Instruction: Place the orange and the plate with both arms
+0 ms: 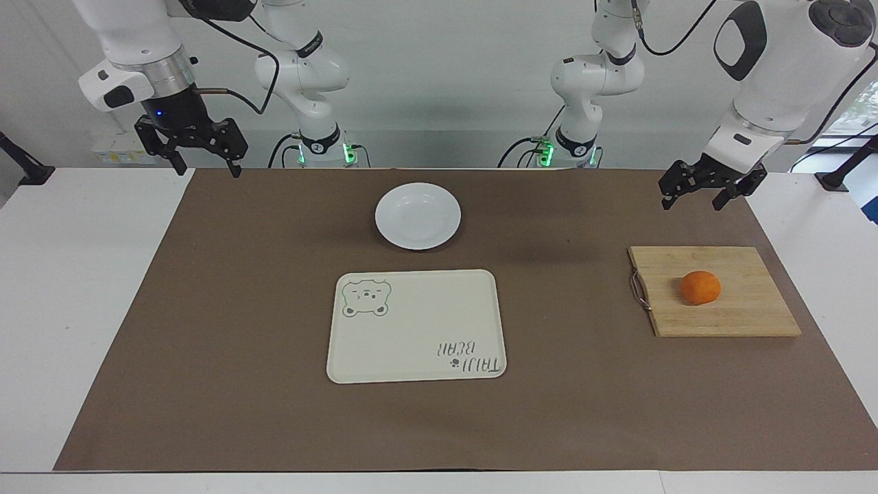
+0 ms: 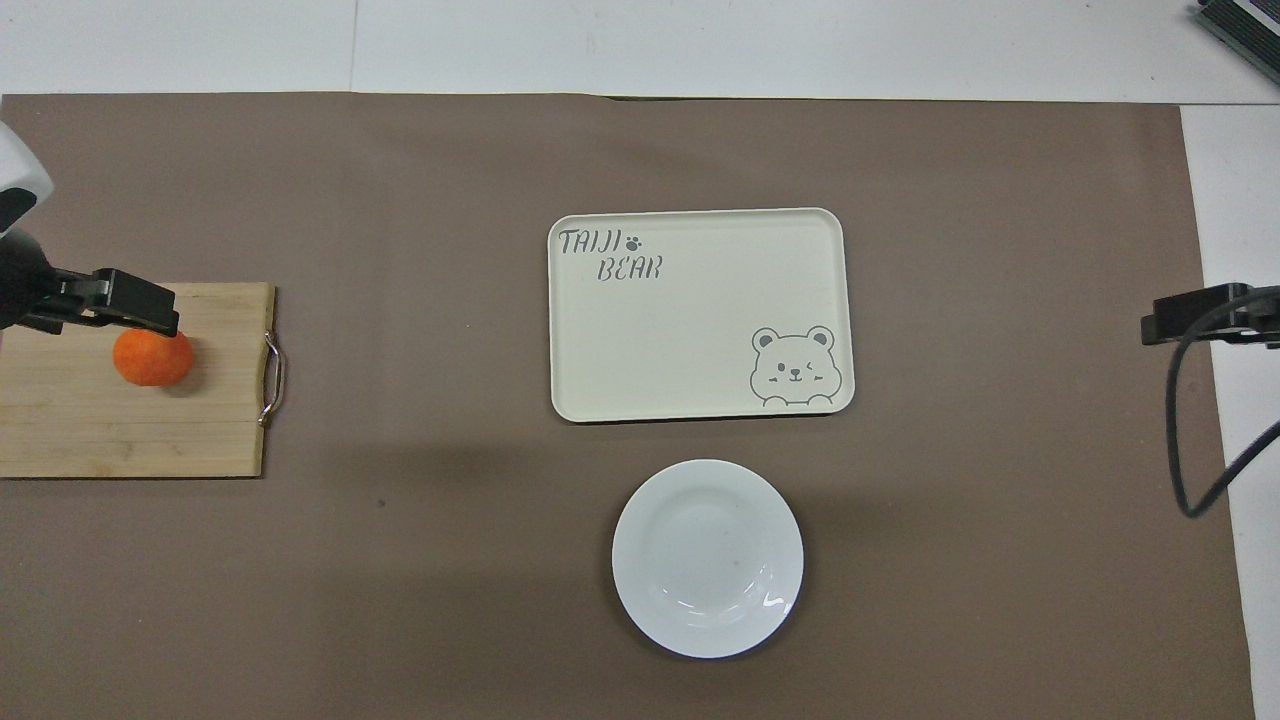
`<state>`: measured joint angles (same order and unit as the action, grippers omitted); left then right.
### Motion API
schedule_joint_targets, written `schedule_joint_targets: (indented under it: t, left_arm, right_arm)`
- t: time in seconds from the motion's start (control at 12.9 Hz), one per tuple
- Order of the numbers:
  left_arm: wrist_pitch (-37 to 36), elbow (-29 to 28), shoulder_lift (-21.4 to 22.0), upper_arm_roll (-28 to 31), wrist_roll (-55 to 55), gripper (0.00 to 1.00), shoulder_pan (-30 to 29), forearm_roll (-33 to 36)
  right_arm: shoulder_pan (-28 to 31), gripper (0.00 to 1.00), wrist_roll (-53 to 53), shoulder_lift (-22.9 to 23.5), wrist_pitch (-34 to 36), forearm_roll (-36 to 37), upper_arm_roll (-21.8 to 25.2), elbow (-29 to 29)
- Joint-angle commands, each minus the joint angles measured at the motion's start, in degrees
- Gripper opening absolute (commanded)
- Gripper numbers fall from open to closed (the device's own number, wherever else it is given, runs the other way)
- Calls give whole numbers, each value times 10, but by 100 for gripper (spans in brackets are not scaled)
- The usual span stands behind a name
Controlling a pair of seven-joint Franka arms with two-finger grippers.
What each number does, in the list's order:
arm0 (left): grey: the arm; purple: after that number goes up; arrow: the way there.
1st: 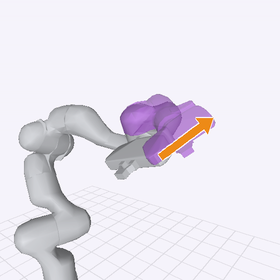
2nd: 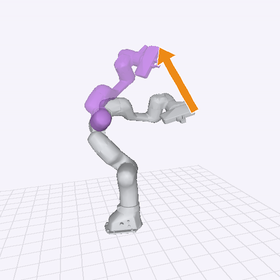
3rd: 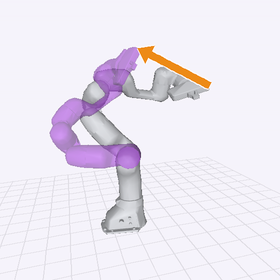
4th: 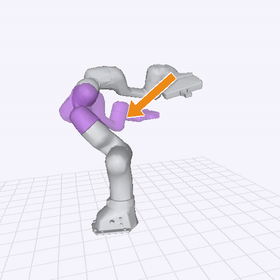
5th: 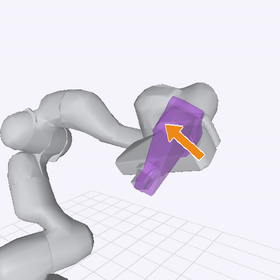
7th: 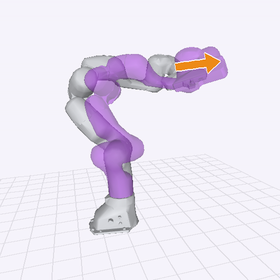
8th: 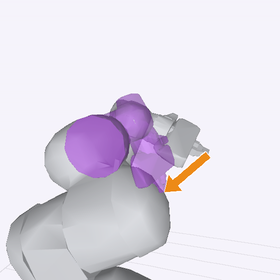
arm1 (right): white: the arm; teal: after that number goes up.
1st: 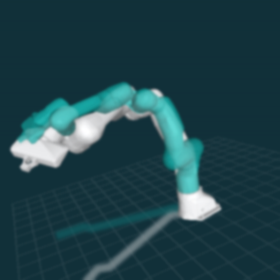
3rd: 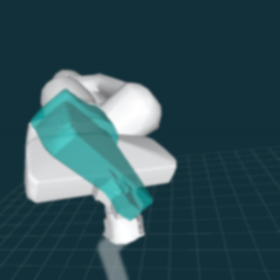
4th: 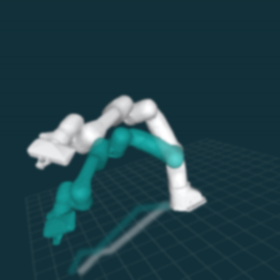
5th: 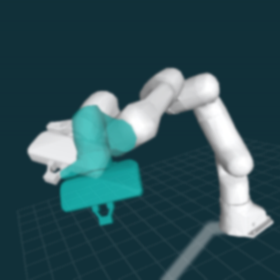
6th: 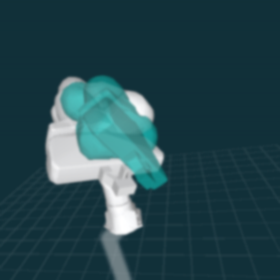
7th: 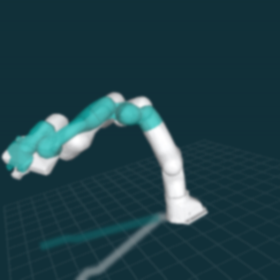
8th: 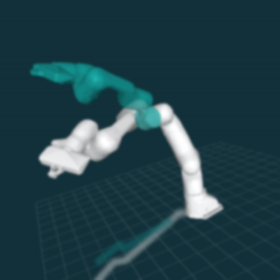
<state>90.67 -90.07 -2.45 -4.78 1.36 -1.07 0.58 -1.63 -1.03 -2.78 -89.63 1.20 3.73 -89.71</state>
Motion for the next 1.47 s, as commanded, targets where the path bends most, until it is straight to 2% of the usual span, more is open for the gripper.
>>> schedule_joint_targets:
  t: [0.0,0.85,1.4]
  left_arm:
    - [-3,2,-2,1,2,100,3,-7]
    - [10,-12,0,1,10,100,-2,-8]
    - [135,-95,-10,5,42,100,-44,-8]
  right_arm:
    - [7,100,-11,1,4,-3,-4,6]
    - [7,100,-11,1,4,-3,-4,6]
    - [7,100,-11,1,4,-3,-4,6]
